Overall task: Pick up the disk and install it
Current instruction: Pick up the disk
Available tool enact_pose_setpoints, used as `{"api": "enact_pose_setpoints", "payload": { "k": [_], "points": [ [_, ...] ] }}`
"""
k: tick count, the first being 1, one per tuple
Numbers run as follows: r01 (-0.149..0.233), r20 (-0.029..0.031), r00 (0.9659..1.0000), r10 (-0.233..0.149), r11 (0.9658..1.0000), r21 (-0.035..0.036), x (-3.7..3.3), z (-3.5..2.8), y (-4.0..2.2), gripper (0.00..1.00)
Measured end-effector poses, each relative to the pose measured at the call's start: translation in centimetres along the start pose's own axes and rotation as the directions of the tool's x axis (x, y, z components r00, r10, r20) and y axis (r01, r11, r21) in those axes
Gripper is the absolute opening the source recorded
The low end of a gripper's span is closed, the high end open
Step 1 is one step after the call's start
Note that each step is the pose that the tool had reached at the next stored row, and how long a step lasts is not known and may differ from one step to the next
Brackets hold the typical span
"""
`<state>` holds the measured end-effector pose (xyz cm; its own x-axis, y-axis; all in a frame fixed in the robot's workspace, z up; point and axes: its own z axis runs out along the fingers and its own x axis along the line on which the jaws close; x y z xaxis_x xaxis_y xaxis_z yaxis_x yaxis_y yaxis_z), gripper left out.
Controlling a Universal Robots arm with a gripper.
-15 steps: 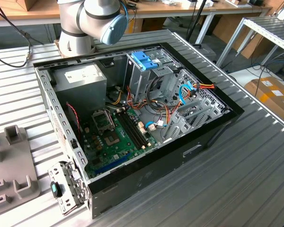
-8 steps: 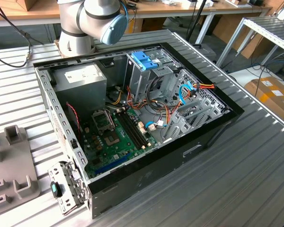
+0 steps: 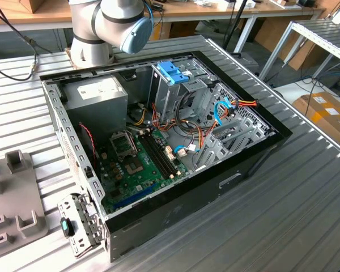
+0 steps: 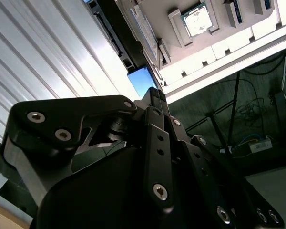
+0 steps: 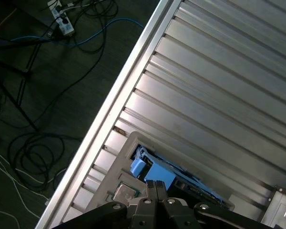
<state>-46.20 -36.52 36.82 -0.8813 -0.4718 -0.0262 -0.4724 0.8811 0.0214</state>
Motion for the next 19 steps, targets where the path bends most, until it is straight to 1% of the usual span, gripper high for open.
{"api": "enact_pose_setpoints", "payload": {
  "k": [9, 13, 16, 18, 19],
  "points": [
    [0.000, 0.0000, 1.0000, 0.000, 1.0000, 0.0000, 0.00, 0.00, 0.00, 0.11],
    [0.012, -0.0003, 0.9999, -0.012, 0.9999, -0.0003, 0.00, 0.00, 0.00, 0.11],
    [0.042, -0.0009, 0.9991, -0.042, 0.9991, -0.0011, 0.00, 0.00, 0.00, 0.11],
    [0.085, -0.0017, 0.9963, -0.085, 0.9963, -0.0023, 0.00, 0.01, 0.00, 0.11],
    [0.111, -0.0022, 0.9939, -0.111, 0.9939, -0.0030, 0.00, 0.01, 0.00, 0.11]
  ]
}}
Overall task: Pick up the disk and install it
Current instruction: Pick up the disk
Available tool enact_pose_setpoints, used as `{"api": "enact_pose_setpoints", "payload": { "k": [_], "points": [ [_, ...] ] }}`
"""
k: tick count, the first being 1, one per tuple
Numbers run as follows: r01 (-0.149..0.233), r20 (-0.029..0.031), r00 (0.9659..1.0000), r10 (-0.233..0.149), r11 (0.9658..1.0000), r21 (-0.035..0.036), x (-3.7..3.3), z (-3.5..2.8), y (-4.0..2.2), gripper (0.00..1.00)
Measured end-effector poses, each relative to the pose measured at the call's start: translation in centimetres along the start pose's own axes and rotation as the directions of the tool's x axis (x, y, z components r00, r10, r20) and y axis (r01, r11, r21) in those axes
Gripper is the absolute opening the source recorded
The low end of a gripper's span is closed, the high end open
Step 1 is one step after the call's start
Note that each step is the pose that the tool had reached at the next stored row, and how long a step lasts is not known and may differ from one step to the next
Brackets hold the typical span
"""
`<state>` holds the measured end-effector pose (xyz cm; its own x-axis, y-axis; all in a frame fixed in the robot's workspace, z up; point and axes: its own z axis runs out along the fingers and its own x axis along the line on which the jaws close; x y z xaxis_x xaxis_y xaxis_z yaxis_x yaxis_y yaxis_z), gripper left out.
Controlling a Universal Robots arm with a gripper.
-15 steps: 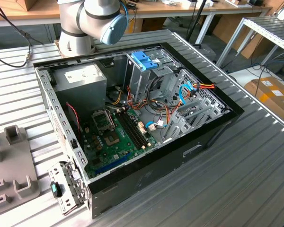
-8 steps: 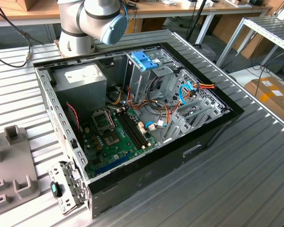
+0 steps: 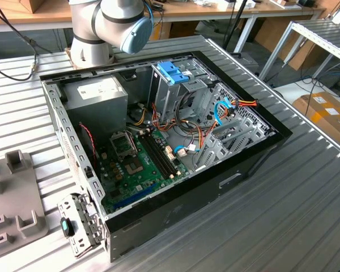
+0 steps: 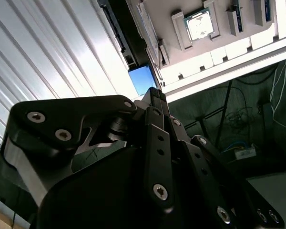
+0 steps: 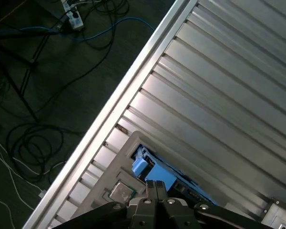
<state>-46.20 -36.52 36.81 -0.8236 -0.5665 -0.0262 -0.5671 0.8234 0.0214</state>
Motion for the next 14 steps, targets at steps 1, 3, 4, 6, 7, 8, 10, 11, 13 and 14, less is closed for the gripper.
{"api": "enact_pose_setpoints", "payload": {
  "k": [1, 3, 4, 6, 7, 8, 10, 11, 13, 14],
  "points": [
    [0.024, -0.0005, 0.9997, -0.024, 0.9997, -0.0006, 0.00, 0.00, 0.00, 0.11],
    [0.078, -0.0017, 0.9970, -0.078, 0.9970, -0.0021, 0.00, 0.01, 0.00, 0.11],
    [0.108, -0.0022, 0.9942, -0.108, 0.9942, -0.0029, 0.00, 0.01, 0.00, 0.11],
    [0.122, -0.0025, 0.9926, -0.122, 0.9926, -0.0034, 0.00, 0.01, 0.00, 0.11],
    [0.122, -0.0024, 0.9925, -0.122, 0.9925, -0.0034, 0.00, 0.01, 0.00, 0.11],
    [0.122, -0.0025, 0.9925, -0.122, 0.9925, -0.0034, 0.00, 0.01, 0.00, 0.11],
    [0.123, -0.0025, 0.9924, -0.123, 0.9924, -0.0034, 0.00, 0.01, 0.00, 0.11],
    [0.128, -0.0026, 0.9917, -0.128, 0.9917, -0.0036, 0.00, 0.01, 0.00, 0.11],
    [0.149, -0.0029, 0.9889, -0.149, 0.9889, -0.0041, -0.01, 0.01, 0.00, 0.11],
    [0.157, -0.0031, 0.9877, -0.157, 0.9877, -0.0044, -0.01, 0.01, 0.00, 0.11]
  ]
}}
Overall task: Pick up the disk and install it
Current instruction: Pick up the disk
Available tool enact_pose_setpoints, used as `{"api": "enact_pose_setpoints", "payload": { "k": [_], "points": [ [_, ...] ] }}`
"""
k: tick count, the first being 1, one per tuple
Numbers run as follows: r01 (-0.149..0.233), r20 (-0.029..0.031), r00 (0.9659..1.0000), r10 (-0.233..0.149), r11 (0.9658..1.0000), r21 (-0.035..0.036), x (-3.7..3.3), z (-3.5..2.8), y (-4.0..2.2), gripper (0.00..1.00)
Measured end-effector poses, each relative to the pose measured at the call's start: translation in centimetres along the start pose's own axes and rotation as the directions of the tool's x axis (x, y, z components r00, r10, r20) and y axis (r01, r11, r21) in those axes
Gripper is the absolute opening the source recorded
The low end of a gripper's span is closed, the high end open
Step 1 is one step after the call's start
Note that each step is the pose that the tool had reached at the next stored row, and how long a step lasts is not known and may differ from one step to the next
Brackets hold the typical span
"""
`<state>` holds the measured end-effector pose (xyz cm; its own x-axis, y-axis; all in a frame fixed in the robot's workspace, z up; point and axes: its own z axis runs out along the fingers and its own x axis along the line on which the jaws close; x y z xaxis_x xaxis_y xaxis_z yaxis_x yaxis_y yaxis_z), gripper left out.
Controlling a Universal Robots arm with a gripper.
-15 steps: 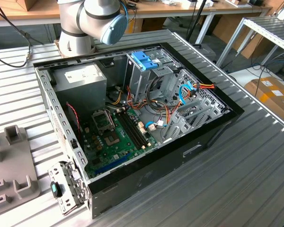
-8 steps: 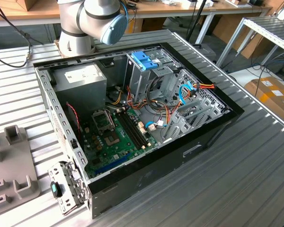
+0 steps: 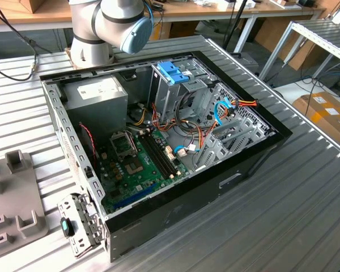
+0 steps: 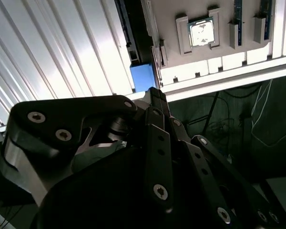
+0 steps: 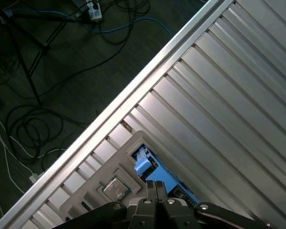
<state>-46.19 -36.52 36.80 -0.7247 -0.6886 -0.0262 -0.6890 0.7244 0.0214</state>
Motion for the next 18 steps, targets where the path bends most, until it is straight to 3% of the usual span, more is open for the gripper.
{"api": "enact_pose_setpoints", "payload": {
  "k": [1, 3, 10, 18],
  "points": [
    [0.008, -0.0002, 1.0000, -0.008, 1.0000, -0.0002, 0.00, 0.00, 0.00, 0.11],
    [0.061, -0.0013, 0.9982, -0.061, 0.9981, -0.0016, 0.00, 0.00, 0.00, 0.11],
    [0.067, -0.0014, 0.9977, -0.067, 0.9977, -0.0018, 0.00, 0.00, 0.00, 0.11],
    [0.117, -0.0023, 0.9931, -0.117, 0.9931, -0.0032, 0.00, 0.01, 0.00, 0.11]
  ]
}}
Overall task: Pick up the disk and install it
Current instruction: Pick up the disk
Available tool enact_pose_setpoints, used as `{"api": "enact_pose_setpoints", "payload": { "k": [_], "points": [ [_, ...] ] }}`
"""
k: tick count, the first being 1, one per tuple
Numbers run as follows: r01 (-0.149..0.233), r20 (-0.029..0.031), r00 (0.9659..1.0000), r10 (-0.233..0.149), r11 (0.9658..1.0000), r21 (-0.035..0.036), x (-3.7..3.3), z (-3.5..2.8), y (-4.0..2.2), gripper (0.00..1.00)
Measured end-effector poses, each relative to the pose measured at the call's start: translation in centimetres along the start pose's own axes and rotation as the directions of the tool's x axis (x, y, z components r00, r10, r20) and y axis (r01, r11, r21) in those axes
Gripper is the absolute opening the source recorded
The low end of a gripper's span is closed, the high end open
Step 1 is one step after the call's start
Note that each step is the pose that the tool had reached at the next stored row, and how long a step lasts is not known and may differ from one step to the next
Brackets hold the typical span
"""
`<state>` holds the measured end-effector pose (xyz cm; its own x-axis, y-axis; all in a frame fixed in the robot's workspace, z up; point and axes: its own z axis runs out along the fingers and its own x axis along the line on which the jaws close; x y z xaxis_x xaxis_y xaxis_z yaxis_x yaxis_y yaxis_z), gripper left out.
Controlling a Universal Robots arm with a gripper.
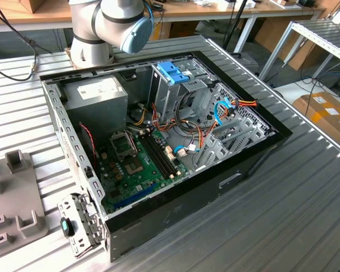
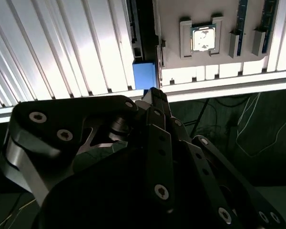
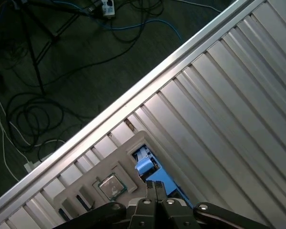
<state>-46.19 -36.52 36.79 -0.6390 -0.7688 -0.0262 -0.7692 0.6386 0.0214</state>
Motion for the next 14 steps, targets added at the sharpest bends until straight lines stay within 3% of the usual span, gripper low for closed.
{"api": "enact_pose_setpoints", "payload": {
  "k": [4, 7, 9, 12, 13, 14],
  "points": [
    [0.069, -0.0014, 0.9976, -0.069, 0.9976, -0.0019, 0.00, 0.02, 0.00, 0.11],
    [0.143, -0.0028, 0.9897, -0.143, 0.9897, -0.0040, 0.00, 0.04, 0.00, 0.11],
    [0.184, -0.0035, 0.9829, -0.184, 0.9829, -0.0052, 0.00, 0.06, 0.00, 0.11],
    [0.245, -0.0044, 0.9695, -0.245, 0.9695, -0.0071, 0.00, 0.09, 0.00, 0.11],
    [0.272, -0.0048, 0.9624, -0.272, 0.9624, -0.0079, 0.00, 0.11, 0.00, 0.11],
    [0.306, -0.0053, 0.9521, -0.306, 0.9521, -0.0090, 0.00, 0.14, 0.00, 0.11]
  ]
}}
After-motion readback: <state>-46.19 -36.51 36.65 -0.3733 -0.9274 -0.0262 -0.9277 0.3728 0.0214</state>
